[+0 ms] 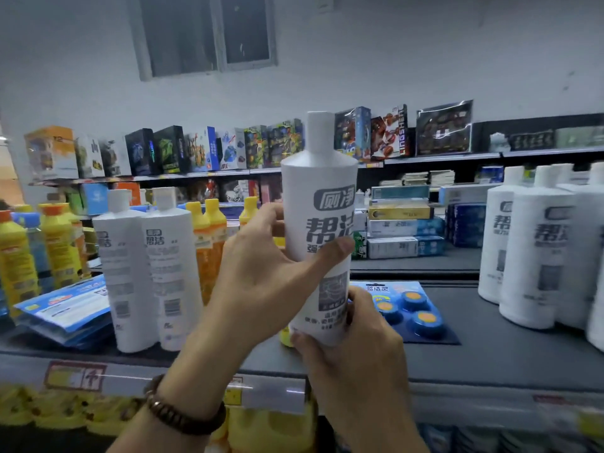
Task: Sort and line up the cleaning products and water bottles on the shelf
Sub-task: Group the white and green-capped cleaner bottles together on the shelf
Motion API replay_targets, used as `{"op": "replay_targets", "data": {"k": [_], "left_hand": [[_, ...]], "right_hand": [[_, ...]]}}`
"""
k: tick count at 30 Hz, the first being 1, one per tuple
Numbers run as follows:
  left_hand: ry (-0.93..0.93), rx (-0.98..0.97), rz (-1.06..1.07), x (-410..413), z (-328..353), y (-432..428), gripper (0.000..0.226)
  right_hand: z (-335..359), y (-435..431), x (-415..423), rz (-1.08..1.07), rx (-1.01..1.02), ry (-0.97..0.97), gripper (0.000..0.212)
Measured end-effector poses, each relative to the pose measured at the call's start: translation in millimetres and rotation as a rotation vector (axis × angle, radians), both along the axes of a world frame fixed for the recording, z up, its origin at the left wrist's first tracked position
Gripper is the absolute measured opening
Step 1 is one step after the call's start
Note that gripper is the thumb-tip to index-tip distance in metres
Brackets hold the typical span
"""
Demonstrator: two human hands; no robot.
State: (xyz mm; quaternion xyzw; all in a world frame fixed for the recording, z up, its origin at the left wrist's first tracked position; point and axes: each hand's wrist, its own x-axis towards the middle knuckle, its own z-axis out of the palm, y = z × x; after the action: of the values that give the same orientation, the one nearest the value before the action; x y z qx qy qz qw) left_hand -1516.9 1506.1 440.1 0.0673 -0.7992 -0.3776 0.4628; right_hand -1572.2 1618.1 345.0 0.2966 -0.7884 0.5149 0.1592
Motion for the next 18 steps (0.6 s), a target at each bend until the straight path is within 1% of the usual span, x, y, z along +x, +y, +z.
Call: {"op": "replay_targets", "data": {"k": [3,8,10,13,15,16,18], "left_hand": [[-0.027,-0.033,-0.063,-27,4,22,0.056],[-0.112,0.017,-0.272,-84,7,56,0.058],[-0.133,0.037,-0.333,-112,5,70,0.058],[-0.143,0.067,-0.443,-150,0,93,0.042],[-0.158,0.079,-0.492,-174,-4,105,0.034],[-0.168,0.086,-0.510,-186,-6,109,0.036],[-0.192,0.105,-0.533,-208,-9,116,0.048]], "right_hand": [[0,26,-17,-0.086,-0.002,-0.027,0.055],[-1,76,-51,-0.246,0.058,-0.079,0.054],[-2,96,-64,-0.324,0.079,-0.064,0.054],[-2,119,-88,-0.383,0.148,-0.071,0.050],[0,133,-106,-0.375,0.232,-0.122,0.047],[1,139,-115,-0.373,0.272,-0.150,0.045],[2,151,-128,-0.378,0.327,-0.186,0.047]]}}
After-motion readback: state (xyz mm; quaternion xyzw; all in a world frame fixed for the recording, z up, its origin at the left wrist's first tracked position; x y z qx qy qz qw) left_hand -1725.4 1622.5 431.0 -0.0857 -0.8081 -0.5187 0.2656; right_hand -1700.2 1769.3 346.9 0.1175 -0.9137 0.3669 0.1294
